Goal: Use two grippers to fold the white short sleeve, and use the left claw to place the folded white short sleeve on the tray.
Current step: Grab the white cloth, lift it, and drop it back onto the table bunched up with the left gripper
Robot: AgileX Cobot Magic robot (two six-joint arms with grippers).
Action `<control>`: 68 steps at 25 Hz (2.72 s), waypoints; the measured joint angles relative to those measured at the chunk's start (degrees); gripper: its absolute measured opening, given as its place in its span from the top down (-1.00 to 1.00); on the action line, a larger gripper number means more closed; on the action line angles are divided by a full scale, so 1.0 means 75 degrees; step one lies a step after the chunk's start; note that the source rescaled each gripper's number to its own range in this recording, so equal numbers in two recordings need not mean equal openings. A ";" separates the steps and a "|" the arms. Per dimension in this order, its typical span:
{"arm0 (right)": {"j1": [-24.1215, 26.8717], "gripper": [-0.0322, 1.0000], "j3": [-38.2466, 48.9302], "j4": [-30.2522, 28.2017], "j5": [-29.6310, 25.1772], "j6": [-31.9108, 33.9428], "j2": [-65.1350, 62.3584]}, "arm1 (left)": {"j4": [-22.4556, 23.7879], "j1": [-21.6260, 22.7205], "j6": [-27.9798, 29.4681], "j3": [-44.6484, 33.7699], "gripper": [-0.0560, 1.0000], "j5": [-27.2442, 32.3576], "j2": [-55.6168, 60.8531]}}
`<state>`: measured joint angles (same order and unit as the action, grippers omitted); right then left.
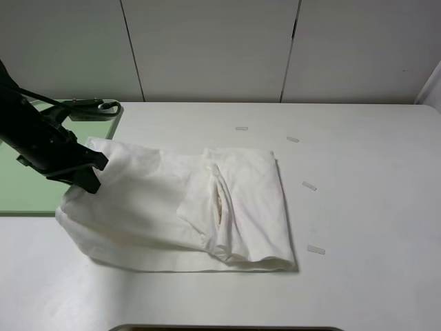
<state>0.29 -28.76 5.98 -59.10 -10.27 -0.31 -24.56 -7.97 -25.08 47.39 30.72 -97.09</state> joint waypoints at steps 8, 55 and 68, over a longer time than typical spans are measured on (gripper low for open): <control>0.0000 -1.00 0.0000 0.0000 0.0007 0.0000 0.0000 | 0.2597 0.0551 0.1229 0.0297 0.77 0.1535 0.0812; 0.0000 -1.00 0.0000 0.0000 0.0000 0.0000 0.0000 | -0.5862 -0.2424 -0.4259 0.0297 0.77 0.0135 -0.0688; 0.0000 -1.00 0.0000 0.0000 0.0008 0.0000 0.0000 | -0.6440 -0.2525 -0.4594 0.0617 0.77 -0.0646 -0.0485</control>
<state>0.29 -28.76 5.98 -59.04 -10.27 -0.31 -72.86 -26.91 -59.54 52.02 25.88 -100.73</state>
